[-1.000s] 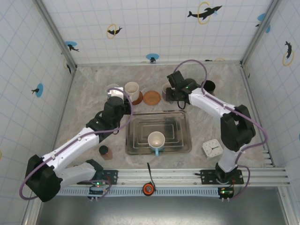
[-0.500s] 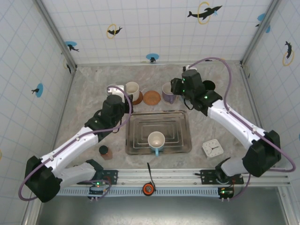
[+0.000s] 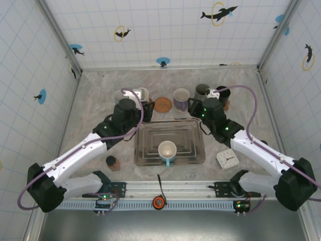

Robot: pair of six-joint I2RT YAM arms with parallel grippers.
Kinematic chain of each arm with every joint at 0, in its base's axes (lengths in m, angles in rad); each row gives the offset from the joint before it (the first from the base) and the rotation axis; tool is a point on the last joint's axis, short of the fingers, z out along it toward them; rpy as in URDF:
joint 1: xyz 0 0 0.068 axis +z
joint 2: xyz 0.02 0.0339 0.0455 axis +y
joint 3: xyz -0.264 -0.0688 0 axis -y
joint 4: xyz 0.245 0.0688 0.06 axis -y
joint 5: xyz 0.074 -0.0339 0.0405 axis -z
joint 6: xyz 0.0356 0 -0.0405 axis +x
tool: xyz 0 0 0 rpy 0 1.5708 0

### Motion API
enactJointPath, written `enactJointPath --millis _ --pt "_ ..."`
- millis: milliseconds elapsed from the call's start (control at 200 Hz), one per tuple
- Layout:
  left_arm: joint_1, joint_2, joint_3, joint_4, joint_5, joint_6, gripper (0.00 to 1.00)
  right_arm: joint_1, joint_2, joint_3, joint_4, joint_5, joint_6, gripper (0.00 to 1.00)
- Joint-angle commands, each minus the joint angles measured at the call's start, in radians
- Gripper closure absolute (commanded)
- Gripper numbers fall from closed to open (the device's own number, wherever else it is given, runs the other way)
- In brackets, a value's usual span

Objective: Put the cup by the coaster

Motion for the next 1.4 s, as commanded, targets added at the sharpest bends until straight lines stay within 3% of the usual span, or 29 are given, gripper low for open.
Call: enactJointPath --millis 0,175,706,1126,1397 --pt "-0.055 0.044 0.107 -0.174 -0.034 -0.027 0.61 0.003 -0.068 -0.041 0.080 0.049 0.030 0.46" --pt "-0.131 0.123 0.212 -0.381 -0.025 -0.041 0.61 -0.001 -0.154 -0.101 0.068 0.094 0.030 0.46" --pt "-0.424 0.192 0.366 -0.690 -0.095 -0.123 0.60 -0.030 -0.385 -0.251 0.052 0.182 0.043 0.47" --pt "-0.604 0.262 0.339 -0.834 -0.102 -0.290 0.58 -0.036 -0.364 -0.265 0.068 0.172 0.045 0.47" --pt "-0.646 0.260 0.258 -0.859 -0.081 -0.366 0.56 -0.037 -0.340 -0.265 0.078 0.168 0.048 0.46"
